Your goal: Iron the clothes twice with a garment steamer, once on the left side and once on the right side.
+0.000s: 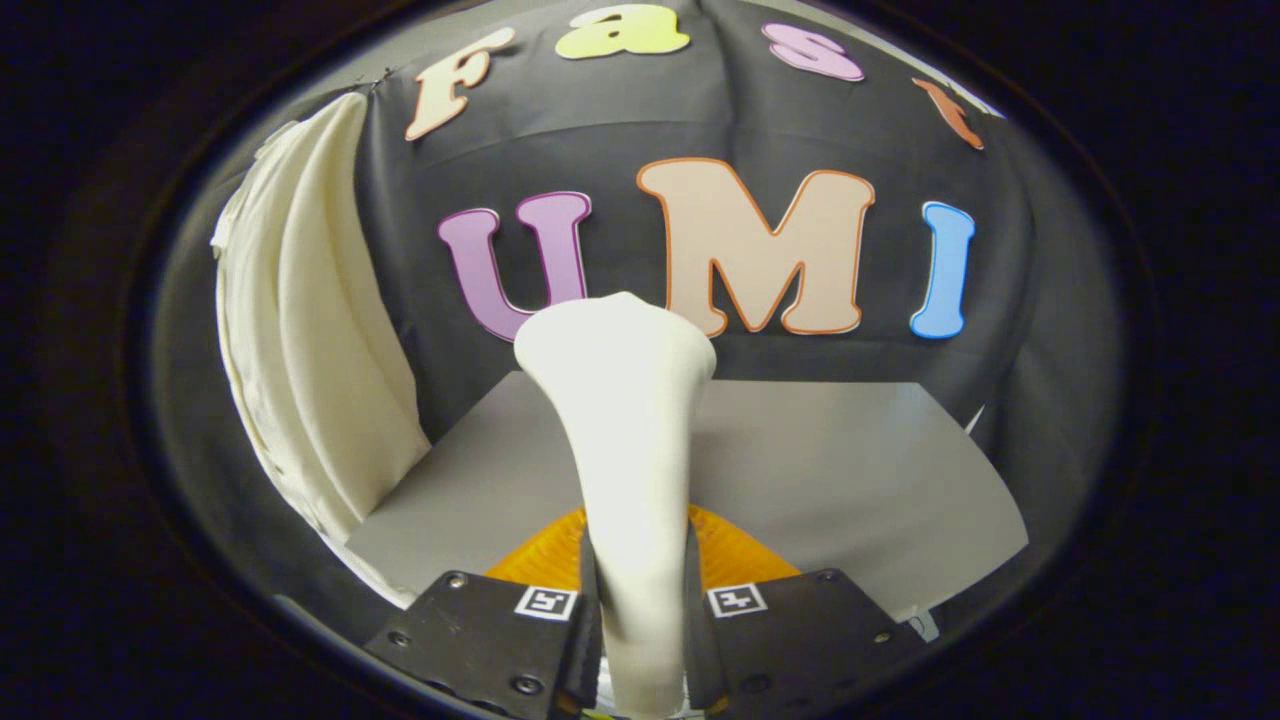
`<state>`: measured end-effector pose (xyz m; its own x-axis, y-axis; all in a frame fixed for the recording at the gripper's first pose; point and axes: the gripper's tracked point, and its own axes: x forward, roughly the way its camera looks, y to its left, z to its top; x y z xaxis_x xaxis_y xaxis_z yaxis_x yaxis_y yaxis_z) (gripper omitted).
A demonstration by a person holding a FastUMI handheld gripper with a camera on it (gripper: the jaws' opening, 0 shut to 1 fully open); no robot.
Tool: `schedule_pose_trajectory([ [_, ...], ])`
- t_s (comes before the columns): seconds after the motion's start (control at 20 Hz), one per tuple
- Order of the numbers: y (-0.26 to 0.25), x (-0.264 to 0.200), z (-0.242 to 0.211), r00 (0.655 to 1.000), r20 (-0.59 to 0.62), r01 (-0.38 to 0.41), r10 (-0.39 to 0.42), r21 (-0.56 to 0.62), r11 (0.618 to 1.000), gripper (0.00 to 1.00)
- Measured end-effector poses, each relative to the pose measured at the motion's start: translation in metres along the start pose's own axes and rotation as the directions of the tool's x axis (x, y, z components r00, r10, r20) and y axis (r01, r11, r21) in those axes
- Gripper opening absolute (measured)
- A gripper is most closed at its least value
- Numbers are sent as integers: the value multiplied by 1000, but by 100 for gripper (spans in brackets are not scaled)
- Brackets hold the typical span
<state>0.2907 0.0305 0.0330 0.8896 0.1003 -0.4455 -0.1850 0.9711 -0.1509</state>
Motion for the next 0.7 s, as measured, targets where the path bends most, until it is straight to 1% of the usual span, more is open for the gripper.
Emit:
schedule_pose_trajectory([
  [0.1,-5,-25,-15,999,44,-34,32,37,999,33],
  [0.2,-15,-49,-26,994,90,-66,61,49,997,33],
  [0.4,-40,-105,-49,984,161,-83,73,51,995,32],
  [0.5,-47,-128,-57,974,203,-115,97,77,990,32],
  [0.6,-49,-149,-70,966,227,-140,120,73,987,32],
  [0.7,-53,-166,-83,963,247,-123,107,49,991,32],
])
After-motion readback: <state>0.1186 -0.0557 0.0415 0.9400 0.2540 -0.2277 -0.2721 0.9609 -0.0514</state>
